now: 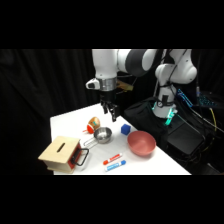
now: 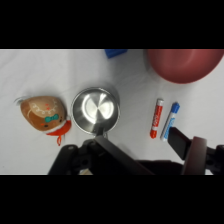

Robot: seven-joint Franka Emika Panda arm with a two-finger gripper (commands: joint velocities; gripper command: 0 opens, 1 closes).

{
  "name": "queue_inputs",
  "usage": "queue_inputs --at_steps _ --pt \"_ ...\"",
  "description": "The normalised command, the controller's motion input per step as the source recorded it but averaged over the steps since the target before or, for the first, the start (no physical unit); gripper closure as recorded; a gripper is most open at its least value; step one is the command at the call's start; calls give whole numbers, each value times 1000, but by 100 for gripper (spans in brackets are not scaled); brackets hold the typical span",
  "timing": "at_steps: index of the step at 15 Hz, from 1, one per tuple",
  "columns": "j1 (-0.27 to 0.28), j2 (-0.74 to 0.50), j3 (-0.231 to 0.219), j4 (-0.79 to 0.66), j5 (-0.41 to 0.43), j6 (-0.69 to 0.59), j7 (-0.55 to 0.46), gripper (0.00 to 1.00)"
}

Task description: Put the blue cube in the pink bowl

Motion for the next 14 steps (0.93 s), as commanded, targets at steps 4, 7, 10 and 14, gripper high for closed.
queue_inputs --at_steps 4,7,10,14 --pt "-21 -44 7 -74 -10 49 -43 0" --pt "-51 -142 -23 -268 -48 175 -126 0" --pt "-63 -231 -32 -374 -58 248 -153 0" --pt "-62 -313 -27 -449 -51 291 -200 0"
